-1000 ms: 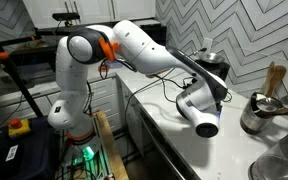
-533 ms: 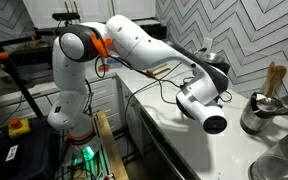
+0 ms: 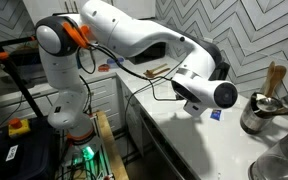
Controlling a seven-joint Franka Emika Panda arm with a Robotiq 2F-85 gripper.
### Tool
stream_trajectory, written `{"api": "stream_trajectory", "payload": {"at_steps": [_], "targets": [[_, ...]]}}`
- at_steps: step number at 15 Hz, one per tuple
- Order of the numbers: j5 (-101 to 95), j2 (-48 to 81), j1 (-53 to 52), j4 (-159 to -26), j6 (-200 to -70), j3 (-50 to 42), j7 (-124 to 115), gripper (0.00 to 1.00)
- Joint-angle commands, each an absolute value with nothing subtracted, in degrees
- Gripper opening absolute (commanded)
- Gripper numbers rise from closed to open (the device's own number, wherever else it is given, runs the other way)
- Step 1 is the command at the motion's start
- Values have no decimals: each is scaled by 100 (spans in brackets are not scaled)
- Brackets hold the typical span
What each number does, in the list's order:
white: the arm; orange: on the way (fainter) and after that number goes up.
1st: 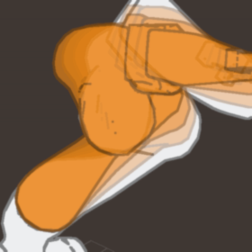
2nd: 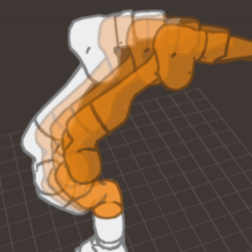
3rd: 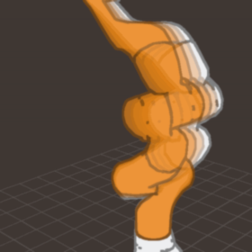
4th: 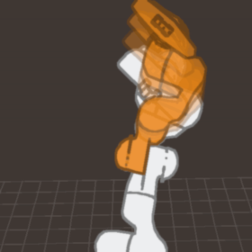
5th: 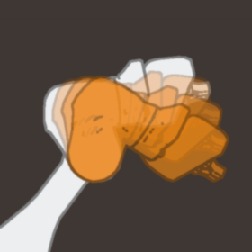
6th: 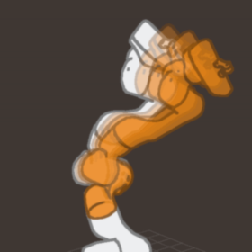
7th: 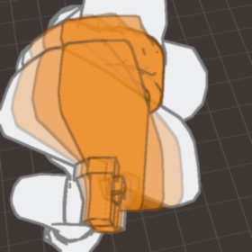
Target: Pick up the coffee jar and slot it into the coffee machine
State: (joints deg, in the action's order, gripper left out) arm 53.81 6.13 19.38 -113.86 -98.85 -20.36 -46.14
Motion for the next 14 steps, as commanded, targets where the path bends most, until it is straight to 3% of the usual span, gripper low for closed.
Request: {"api": "stream_trajectory", "payload": {"at_steps": [1, 14], "targets": [[4286, -111, 1859, -11655, -9891, -2018, -4708, 100], [1029, -1662, 1867, -11751, -9920, -1396, -4429, 100]]}}
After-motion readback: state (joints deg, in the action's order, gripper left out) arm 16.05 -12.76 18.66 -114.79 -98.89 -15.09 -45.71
